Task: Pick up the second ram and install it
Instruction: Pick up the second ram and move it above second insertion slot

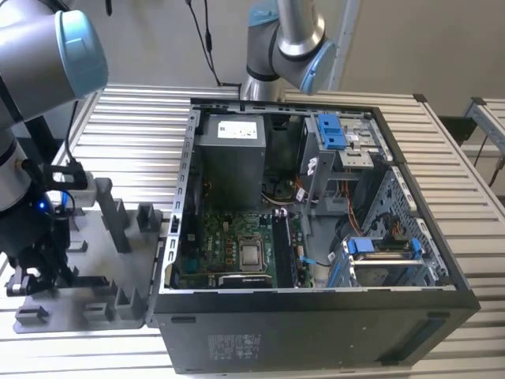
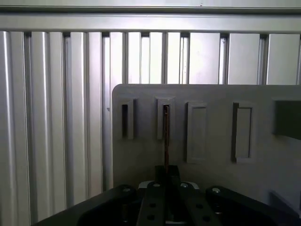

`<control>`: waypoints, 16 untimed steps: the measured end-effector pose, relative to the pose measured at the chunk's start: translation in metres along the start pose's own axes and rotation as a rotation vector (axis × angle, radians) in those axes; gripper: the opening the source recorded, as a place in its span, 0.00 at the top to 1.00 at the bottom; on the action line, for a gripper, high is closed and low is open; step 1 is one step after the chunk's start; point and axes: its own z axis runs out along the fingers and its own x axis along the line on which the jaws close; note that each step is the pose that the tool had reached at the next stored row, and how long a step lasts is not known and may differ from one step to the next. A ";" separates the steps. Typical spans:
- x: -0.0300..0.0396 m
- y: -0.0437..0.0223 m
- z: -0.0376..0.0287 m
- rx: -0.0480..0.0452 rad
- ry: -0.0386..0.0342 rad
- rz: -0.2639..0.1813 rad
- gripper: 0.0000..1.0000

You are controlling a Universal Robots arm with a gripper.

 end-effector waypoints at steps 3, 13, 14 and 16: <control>0.0001 -0.0001 -0.0036 -0.0001 0.0001 0.000 0.86; 0.0001 -0.0001 -0.0127 0.0001 0.0000 0.000 0.86; 0.0002 -0.0001 -0.0136 0.0000 0.0000 0.000 0.86; 0.0002 -0.0001 -0.0155 0.0000 0.0000 0.000 0.86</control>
